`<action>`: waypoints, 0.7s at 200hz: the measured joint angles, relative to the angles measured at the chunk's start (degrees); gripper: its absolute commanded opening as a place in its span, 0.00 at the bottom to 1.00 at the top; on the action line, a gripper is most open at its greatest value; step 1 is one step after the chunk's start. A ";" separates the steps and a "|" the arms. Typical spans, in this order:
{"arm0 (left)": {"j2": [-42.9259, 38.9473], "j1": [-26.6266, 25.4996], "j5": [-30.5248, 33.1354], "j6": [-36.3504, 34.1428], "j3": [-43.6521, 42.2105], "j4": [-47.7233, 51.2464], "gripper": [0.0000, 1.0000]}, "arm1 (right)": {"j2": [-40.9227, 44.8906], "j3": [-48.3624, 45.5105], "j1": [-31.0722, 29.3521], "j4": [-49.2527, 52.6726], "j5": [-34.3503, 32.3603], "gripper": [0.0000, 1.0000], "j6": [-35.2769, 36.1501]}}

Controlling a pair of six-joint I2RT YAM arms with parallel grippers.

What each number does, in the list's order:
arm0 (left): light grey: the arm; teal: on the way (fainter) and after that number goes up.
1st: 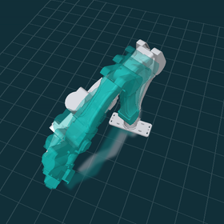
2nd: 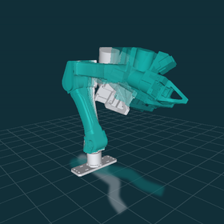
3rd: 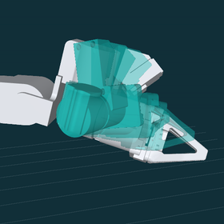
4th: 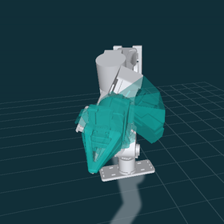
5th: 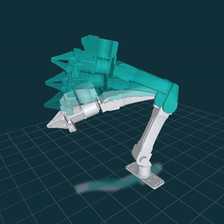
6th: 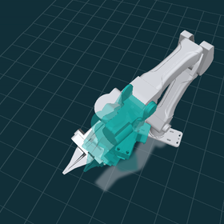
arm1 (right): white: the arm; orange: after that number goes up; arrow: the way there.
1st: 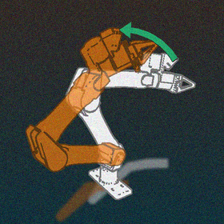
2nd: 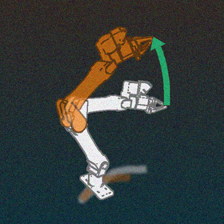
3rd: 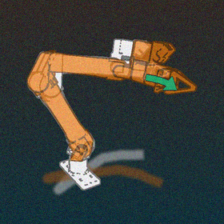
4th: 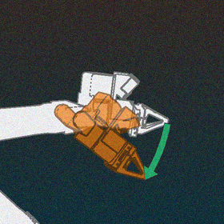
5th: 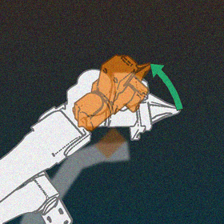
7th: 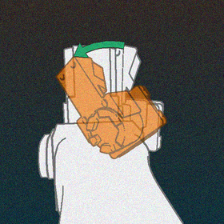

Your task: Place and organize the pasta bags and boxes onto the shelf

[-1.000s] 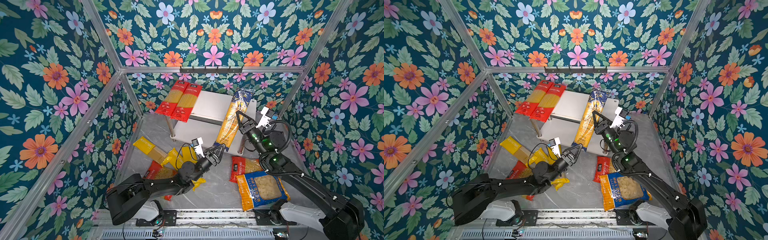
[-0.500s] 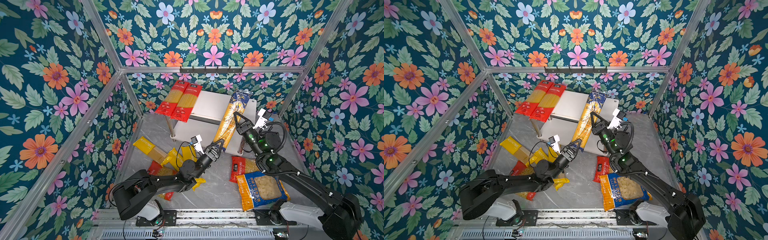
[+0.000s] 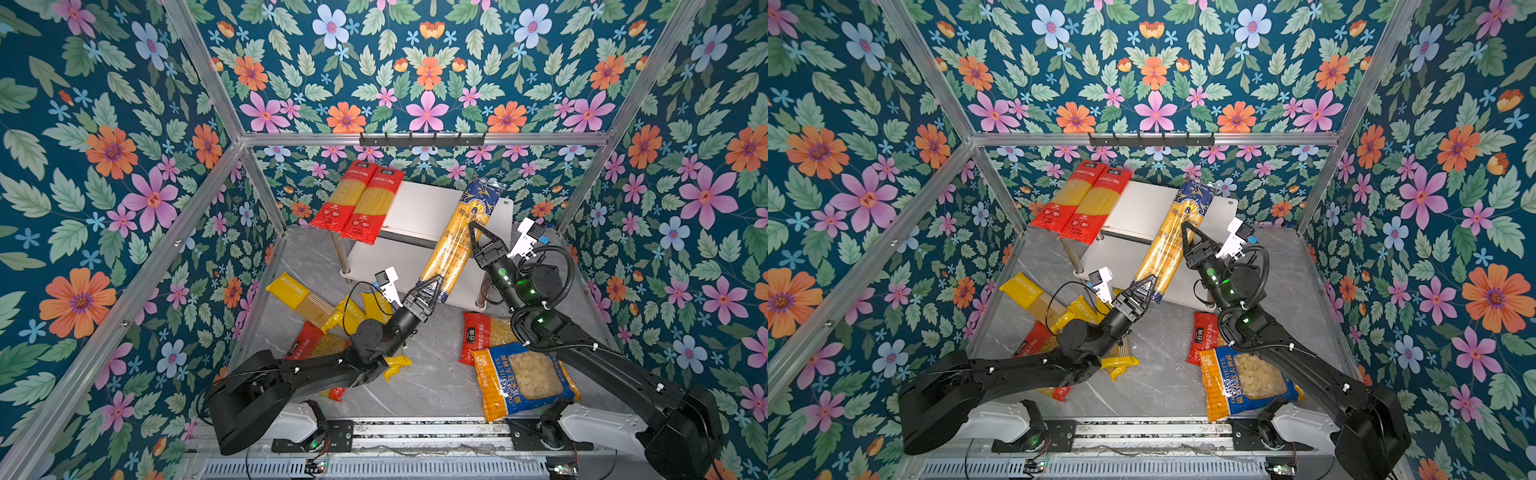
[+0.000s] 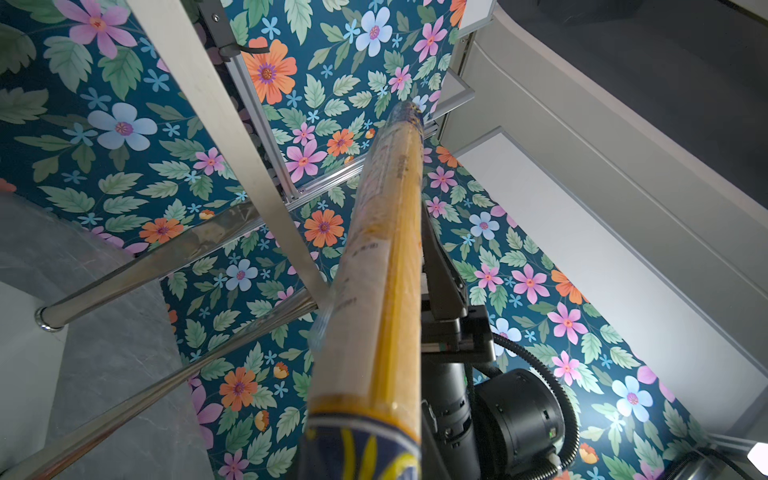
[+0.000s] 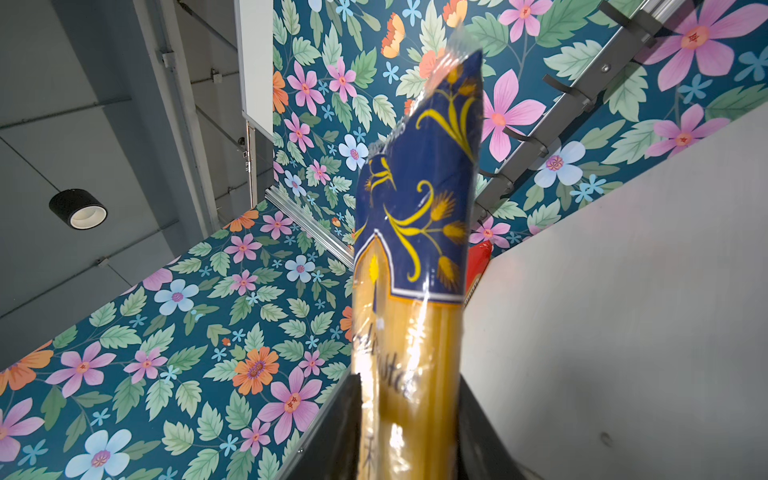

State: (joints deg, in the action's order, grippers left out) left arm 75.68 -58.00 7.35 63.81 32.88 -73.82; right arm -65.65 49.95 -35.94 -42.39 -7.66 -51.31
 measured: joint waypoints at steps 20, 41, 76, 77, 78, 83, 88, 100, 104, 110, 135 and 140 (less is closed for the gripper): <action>-4.59 1.70 -0.92 0.48 2.75 11.28 0.00 | 1.07 -1.05 0.00 0.26 -0.24 0.56 -0.50; -8.90 5.49 -1.44 2.12 6.21 24.00 0.00 | 2.89 -2.64 -0.15 0.26 -0.20 0.60 -0.50; -12.59 11.08 -1.51 4.81 13.33 43.85 0.00 | 5.88 -5.84 -0.20 0.81 -0.55 0.60 -0.50; -12.66 11.26 -1.57 4.85 13.70 44.57 0.00 | 5.99 -5.97 -0.20 0.87 -0.55 0.60 -0.50; -12.70 11.34 -1.62 4.87 13.90 44.94 0.00 | 6.03 -6.03 -0.20 0.92 -0.55 0.60 -0.50; -12.85 12.04 -1.99 5.05 15.08 47.19 0.00 | 6.29 -6.43 -0.20 1.18 -0.68 0.60 -0.52; -12.90 12.85 -2.69 5.11 16.26 49.51 0.00 | 6.62 -6.86 -0.20 1.42 -0.70 0.60 -0.52; -12.76 14.88 -4.98 6.45 18.69 54.03 0.00 | 7.32 -7.85 -0.20 2.21 -0.85 0.60 -0.52; -12.70 15.47 -5.51 6.56 19.34 55.08 0.00 | 7.54 -8.11 -0.20 2.40 -0.98 0.60 -0.52; -12.59 16.48 -6.36 6.86 20.41 56.83 0.00 | 7.87 -8.50 -0.20 2.58 -1.07 0.60 -0.55; -11.98 20.26 -7.76 10.19 23.50 61.26 0.01 | 9.27 -9.62 -0.20 3.65 -1.11 0.60 -0.57; -11.76 20.87 -7.74 10.91 24.00 61.81 0.01 | 9.46 -9.75 -0.20 3.82 -1.11 0.60 -0.57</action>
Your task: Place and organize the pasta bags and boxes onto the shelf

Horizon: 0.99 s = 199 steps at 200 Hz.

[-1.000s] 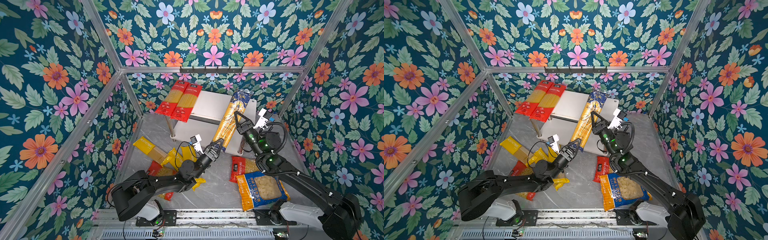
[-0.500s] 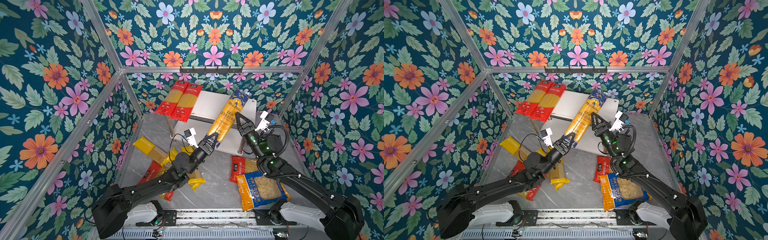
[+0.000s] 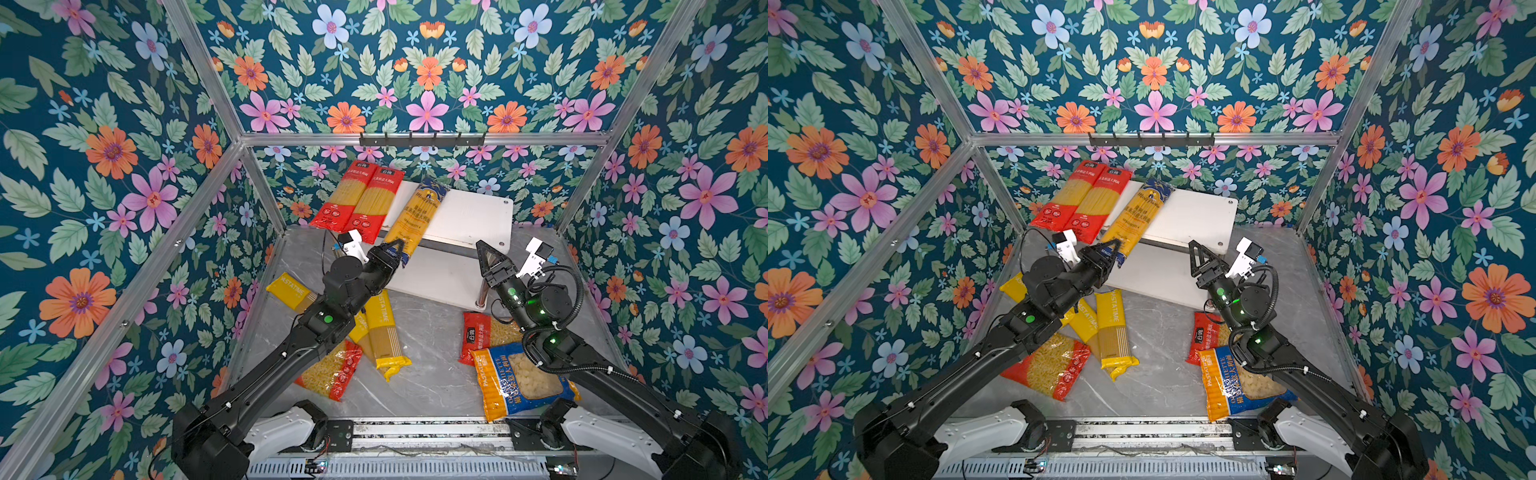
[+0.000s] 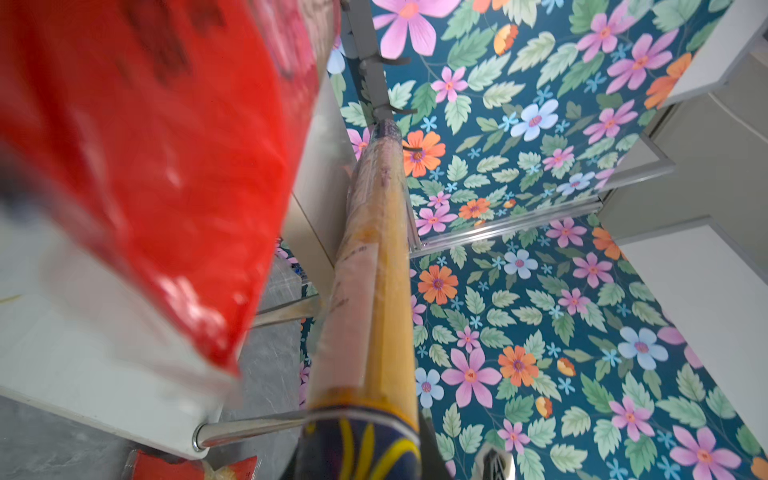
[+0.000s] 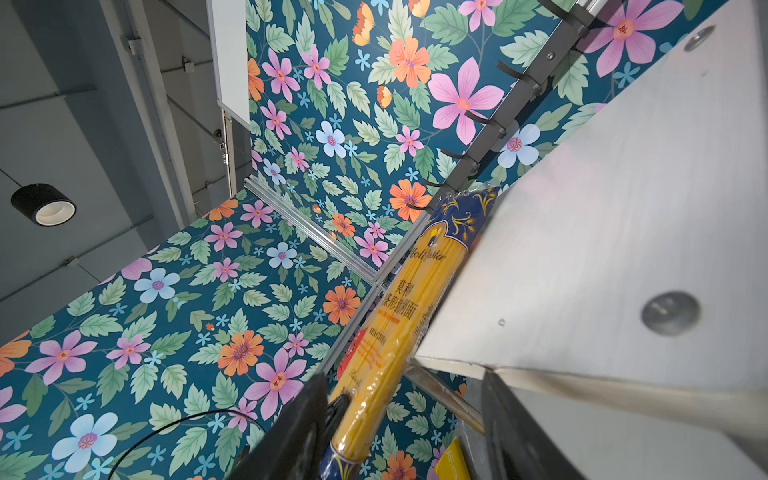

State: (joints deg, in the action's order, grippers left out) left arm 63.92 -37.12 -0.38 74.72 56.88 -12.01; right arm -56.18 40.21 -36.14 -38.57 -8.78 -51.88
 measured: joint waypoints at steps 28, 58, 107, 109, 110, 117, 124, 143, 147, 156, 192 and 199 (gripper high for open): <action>2.14 1.97 0.46 1.86 3.21 2.47 0.08 | 0.74 -0.61 0.00 1.20 -0.37 0.60 0.00; 5.07 3.48 -0.98 4.15 4.72 1.07 0.27 | 1.44 -1.07 0.00 1.51 -0.35 0.60 0.02; 3.48 3.91 -1.25 6.16 -0.04 -3.37 0.42 | 2.58 -2.51 -0.07 1.64 -0.35 0.60 0.09; 3.39 3.91 -1.25 6.32 -0.24 -3.54 0.42 | 2.58 -2.54 -0.07 1.68 -0.35 0.60 0.09; 3.34 3.91 -1.25 6.34 -0.31 -3.63 0.41 | 2.58 -2.56 -0.07 1.68 -0.35 0.60 0.09; 3.21 3.89 -1.25 6.67 -0.74 -4.17 0.40 | 2.56 -2.56 -0.07 1.88 -0.35 0.60 0.09; 3.21 3.89 -1.25 7.04 -1.01 -4.72 0.38 | 2.45 -2.58 -0.07 1.95 -0.35 0.60 0.09; 3.34 3.89 -1.25 7.50 -1.09 -5.75 0.28 | 1.70 -2.58 -0.07 1.95 -0.31 0.60 0.07; 3.41 3.89 -1.25 7.63 -1.03 -5.88 0.26 | 1.55 -2.58 -0.07 1.95 -0.26 0.60 0.07; 3.80 3.89 -1.27 7.63 -0.63 -6.14 0.24 | 1.25 -2.58 -0.11 1.97 -0.20 0.60 0.07; 5.11 3.91 -1.03 7.85 0.92 -5.97 0.20 | 1.14 -2.58 -0.83 1.97 -0.17 0.60 0.07; 5.18 3.91 -0.92 7.85 1.03 -5.92 0.21 | 1.22 -2.62 -0.90 1.99 -0.17 0.60 0.07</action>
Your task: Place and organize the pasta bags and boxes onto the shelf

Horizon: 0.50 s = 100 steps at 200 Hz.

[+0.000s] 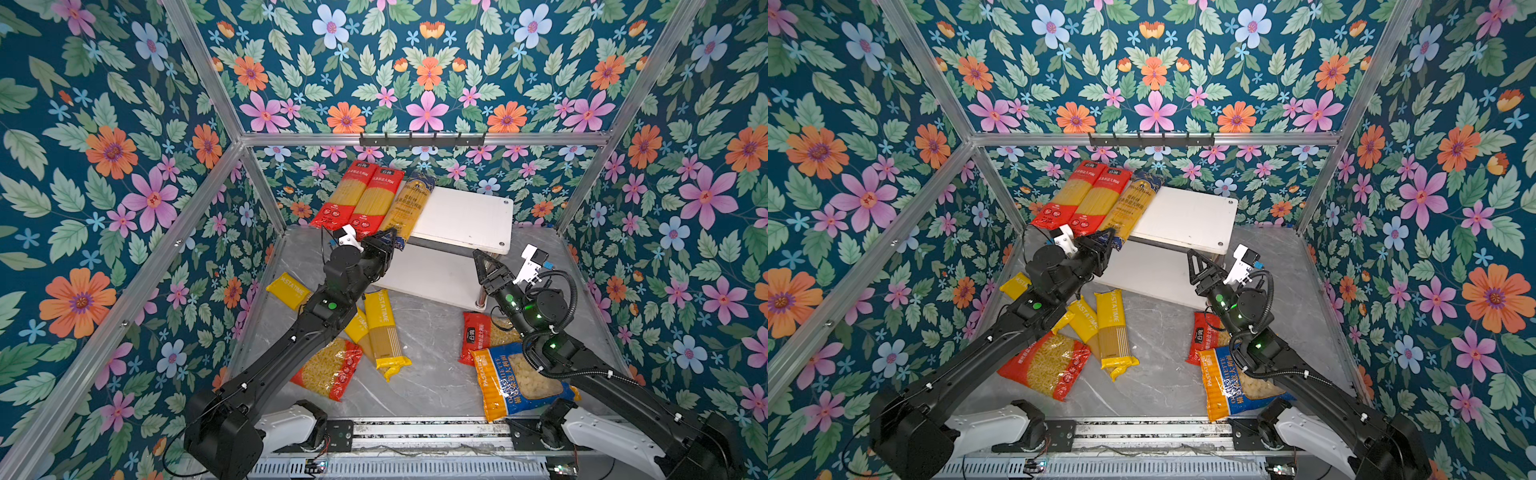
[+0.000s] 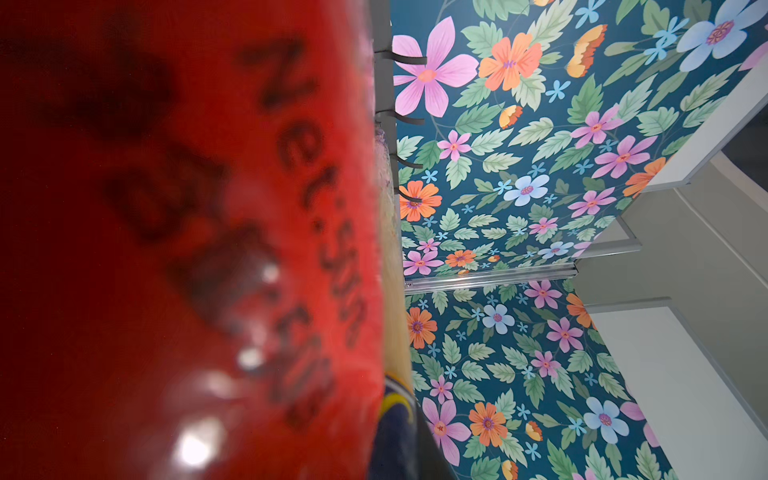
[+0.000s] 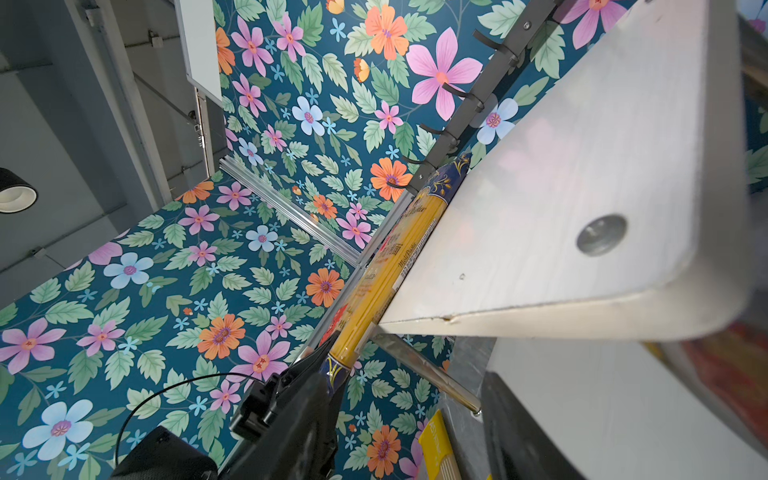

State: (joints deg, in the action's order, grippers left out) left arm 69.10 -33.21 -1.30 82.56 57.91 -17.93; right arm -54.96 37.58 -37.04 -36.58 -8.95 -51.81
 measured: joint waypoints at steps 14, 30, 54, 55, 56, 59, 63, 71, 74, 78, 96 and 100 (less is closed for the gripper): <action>0.07 0.02 0.31 -0.02 0.07 0.02 0.21 | 0.26 -0.17 -0.07 0.33 -0.02 0.60 0.00; 0.28 0.11 0.42 -0.02 0.07 -0.07 0.22 | 0.39 -0.37 -0.15 0.81 -0.02 0.60 0.00; 0.37 0.17 0.50 -0.31 -0.46 -0.90 0.45 | 0.48 -0.81 -0.39 1.29 -0.02 0.60 0.00; 0.37 0.17 0.50 -0.31 -0.48 -0.90 0.46 | 0.48 -0.83 -0.39 1.31 -0.02 0.60 0.00; 0.37 0.17 0.50 -0.31 -0.50 -0.92 0.47 | 0.48 -0.83 -0.39 1.33 -0.04 0.60 0.00; 0.35 0.20 0.52 -0.33 -0.59 -1.01 0.50 | 0.50 -0.87 -0.42 1.42 -0.04 0.60 0.00; 0.28 0.20 0.55 -0.31 -0.70 -1.20 0.54 | 0.52 -0.90 -0.48 1.53 -0.04 0.60 0.00; 0.02 0.22 0.52 -0.33 -0.92 -1.31 0.60 | 0.59 -0.94 -0.59 1.77 -0.04 0.60 0.00; -0.17 0.24 0.52 -0.42 -1.01 -1.31 0.62 | 0.61 -0.98 -0.63 1.81 -0.04 0.60 0.00; -0.46 0.24 0.52 -0.57 -1.14 -1.29 0.63 | 0.66 -1.05 -0.68 1.88 -0.04 0.60 0.00; -2.54 0.24 0.46 -2.23 -1.79 -0.81 0.68 | 0.81 -1.40 -0.92 2.21 -0.07 0.60 0.00; -3.15 0.24 0.39 -2.78 -1.97 -0.42 0.68 | 0.85 -1.49 -1.01 2.29 -0.11 0.60 0.00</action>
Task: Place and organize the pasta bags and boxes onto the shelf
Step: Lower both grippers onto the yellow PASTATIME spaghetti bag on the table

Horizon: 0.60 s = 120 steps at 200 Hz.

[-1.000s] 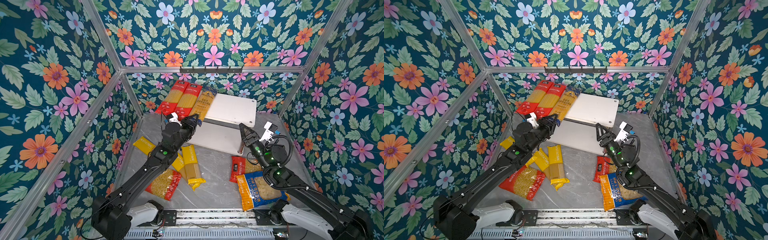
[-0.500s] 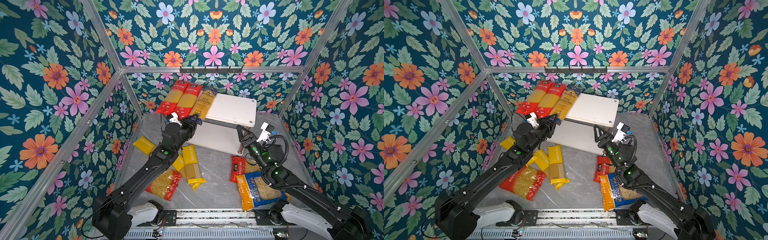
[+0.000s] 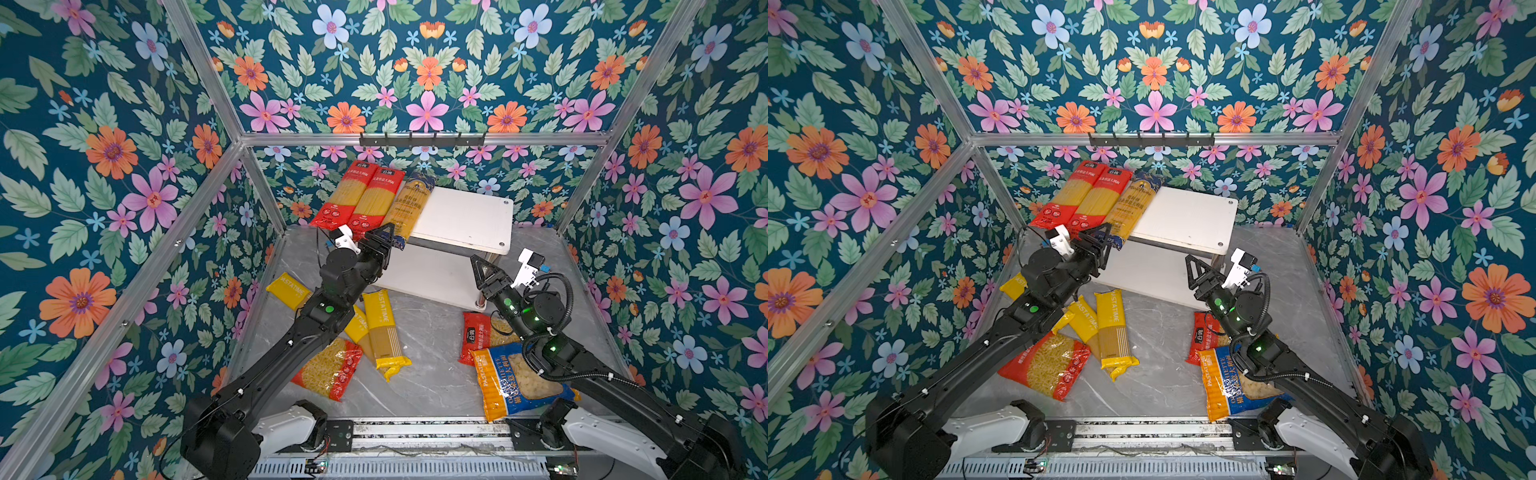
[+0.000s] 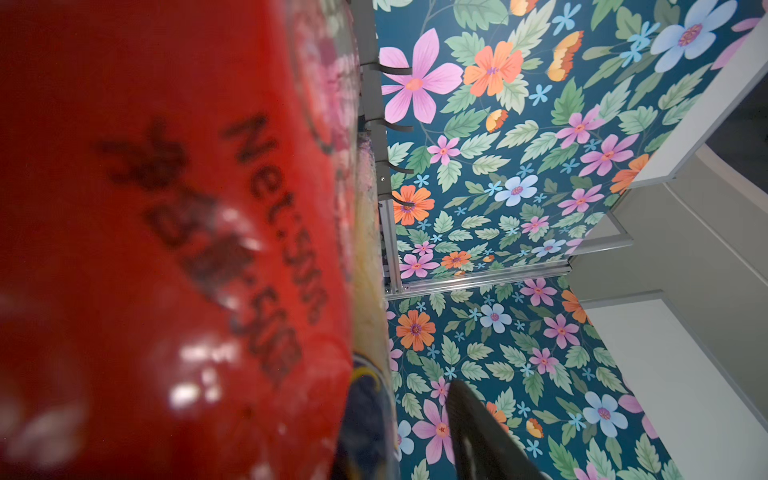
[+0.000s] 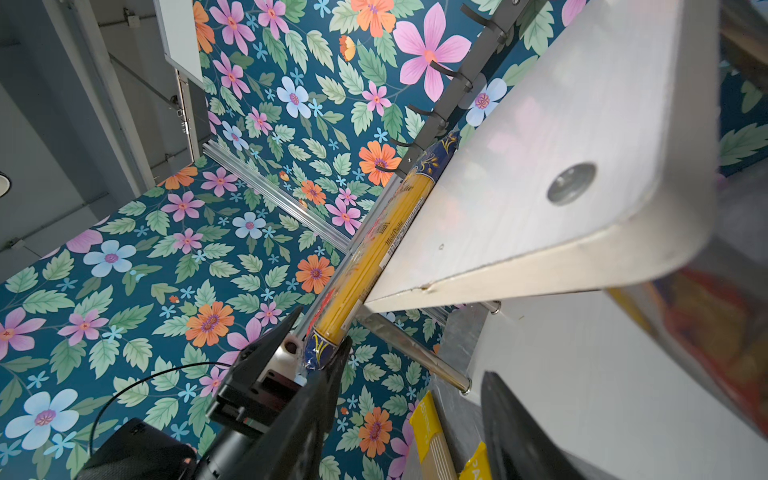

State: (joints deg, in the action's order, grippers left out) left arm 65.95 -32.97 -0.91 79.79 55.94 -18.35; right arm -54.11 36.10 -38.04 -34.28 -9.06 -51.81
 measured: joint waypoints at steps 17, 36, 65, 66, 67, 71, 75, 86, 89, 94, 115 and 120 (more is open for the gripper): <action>-2.58 -0.04 -0.68 -2.60 -1.07 1.77 0.69 | 0.04 -0.44 -0.66 0.50 -0.07 0.60 0.00; -5.14 -0.61 -1.99 -5.90 -3.52 4.13 0.69 | -0.74 -0.48 -2.03 1.20 -0.13 0.60 0.07; -8.28 -5.46 -3.30 -12.20 -9.05 6.71 0.69 | -3.67 -0.11 -5.64 2.91 -0.79 0.60 1.22; -8.41 -5.81 -3.30 -12.55 -9.33 6.73 0.69 | -3.76 -0.11 -5.73 2.95 -0.81 0.60 1.27; -8.48 -5.97 -3.30 -12.70 -9.46 6.75 0.69 | -3.93 -0.07 -5.95 3.10 -0.90 0.59 1.31; -8.87 -7.15 -3.19 -13.64 -10.45 6.91 0.69 | -4.37 0.02 -6.38 3.41 -1.03 0.59 1.42; -9.18 -8.15 -3.04 -14.47 -11.26 6.93 0.69 | -4.85 0.11 -6.93 3.72 -1.20 0.59 1.49; -10.12 -11.17 -1.79 -16.65 -13.70 7.34 0.69 | -6.25 0.44 -8.28 4.48 -1.73 0.59 1.68; -10.36 -12.09 -1.51 -17.33 -14.40 7.52 0.68 | -6.60 0.55 -8.63 4.70 -1.79 0.59 1.73; -10.62 -13.18 -0.94 -18.12 -15.32 7.67 0.68 | -7.28 0.76 -9.31 5.03 -2.08 0.59 2.03; -10.93 -15.87 2.01 -20.57 -19.30 7.23 0.68 | -9.97 1.49 -12.26 6.82 -2.84 0.59 2.54; -10.93 -16.24 2.67 -21.00 -20.33 6.97 0.68 | -10.67 1.55 -12.92 7.28 -3.06 0.59 2.56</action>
State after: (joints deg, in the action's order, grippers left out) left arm 55.02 -49.21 1.76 58.78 35.62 -11.38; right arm -64.77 37.65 -50.96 -27.00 -12.12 -49.25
